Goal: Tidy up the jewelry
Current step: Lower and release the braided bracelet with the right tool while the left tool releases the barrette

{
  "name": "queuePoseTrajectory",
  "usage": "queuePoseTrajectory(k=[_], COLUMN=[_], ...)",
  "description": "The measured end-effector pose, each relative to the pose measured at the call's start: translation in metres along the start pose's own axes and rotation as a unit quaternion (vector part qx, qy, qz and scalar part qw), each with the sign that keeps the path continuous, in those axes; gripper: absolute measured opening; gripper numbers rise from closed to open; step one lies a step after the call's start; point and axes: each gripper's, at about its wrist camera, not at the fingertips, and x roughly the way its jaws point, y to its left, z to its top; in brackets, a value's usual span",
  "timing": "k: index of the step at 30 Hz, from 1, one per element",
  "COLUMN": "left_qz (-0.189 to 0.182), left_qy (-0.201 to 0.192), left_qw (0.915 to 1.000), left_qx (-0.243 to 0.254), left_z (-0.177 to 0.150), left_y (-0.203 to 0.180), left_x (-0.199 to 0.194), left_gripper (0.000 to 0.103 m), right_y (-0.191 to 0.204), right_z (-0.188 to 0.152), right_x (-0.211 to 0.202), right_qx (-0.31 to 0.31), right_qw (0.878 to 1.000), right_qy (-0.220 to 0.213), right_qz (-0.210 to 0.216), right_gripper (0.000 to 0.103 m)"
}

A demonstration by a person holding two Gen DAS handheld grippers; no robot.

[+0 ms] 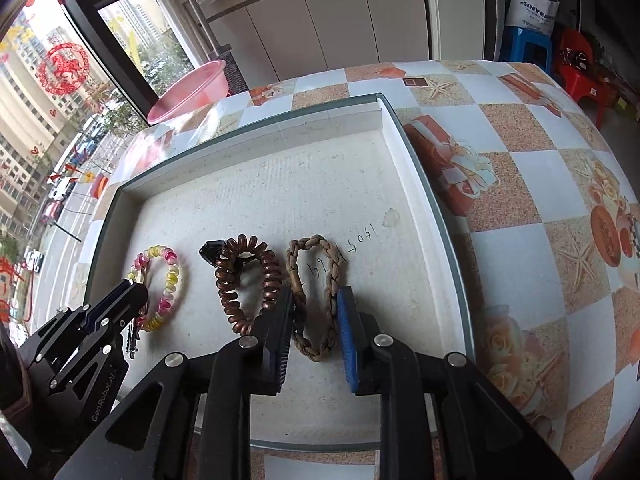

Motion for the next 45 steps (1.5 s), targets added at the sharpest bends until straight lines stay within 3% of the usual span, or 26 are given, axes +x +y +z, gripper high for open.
queuePoseTrajectory(k=[2,17,18,19,20,22,28,32,36,38,45], left_qz=[-0.004,-0.014,-0.014,-0.015,-0.011,0.002,-0.003,-0.014,-0.023,-0.027,-0.046], left_qy=[-0.006,-0.03,-0.031,-0.032,-0.035,-0.06,-0.052,-0.052,-0.055,-0.055,-0.061], left_qw=[1.0,0.9994,0.9994,0.9993,0.9992,0.9978,0.9983,0.9983,0.9979,0.9977,0.9966], left_qx=[-0.003,-0.008,-0.007,-0.007,-0.013,-0.027,-0.025,-0.022,-0.026,-0.029,-0.033], left_z=[0.002,0.011,0.01,0.01,0.009,0.004,-0.007,-0.019,-0.032,-0.038,-0.053], left_y=[0.0,0.005,0.005,0.005,0.006,0.009,0.015,0.018,0.024,0.026,0.03], left_x=[-0.004,-0.035,-0.038,-0.04,-0.043,-0.057,-0.085,-0.105,-0.123,-0.131,-0.153], left_gripper=[0.024,0.024,0.031,0.049,0.103,0.103,0.103,0.103,0.103,0.103,0.103], right_y=[-0.001,-0.01,-0.01,-0.011,-0.012,-0.013,-0.014,-0.009,-0.004,-0.001,0.007], right_z=[0.0,-0.001,-0.002,-0.003,-0.004,-0.008,-0.02,-0.037,-0.055,-0.063,-0.088], right_x=[-0.003,-0.043,-0.044,-0.046,-0.048,-0.053,-0.072,-0.089,-0.105,-0.11,-0.133], right_qx=[0.005,0.034,0.035,0.036,0.036,0.038,0.035,0.029,0.022,0.019,0.012], right_qw=[1.0,0.999,0.999,0.999,0.998,0.998,0.998,0.998,0.998,0.998,0.998], right_qy=[-0.005,-0.031,-0.03,-0.03,-0.031,-0.034,-0.038,-0.045,-0.05,-0.05,-0.057], right_qz=[0.005,0.027,0.027,0.027,0.028,0.027,0.028,0.034,0.04,0.039,0.039], right_gripper=[0.048,0.048,0.05,0.05,0.051,0.051,0.056,0.072,0.076,0.082,0.082])
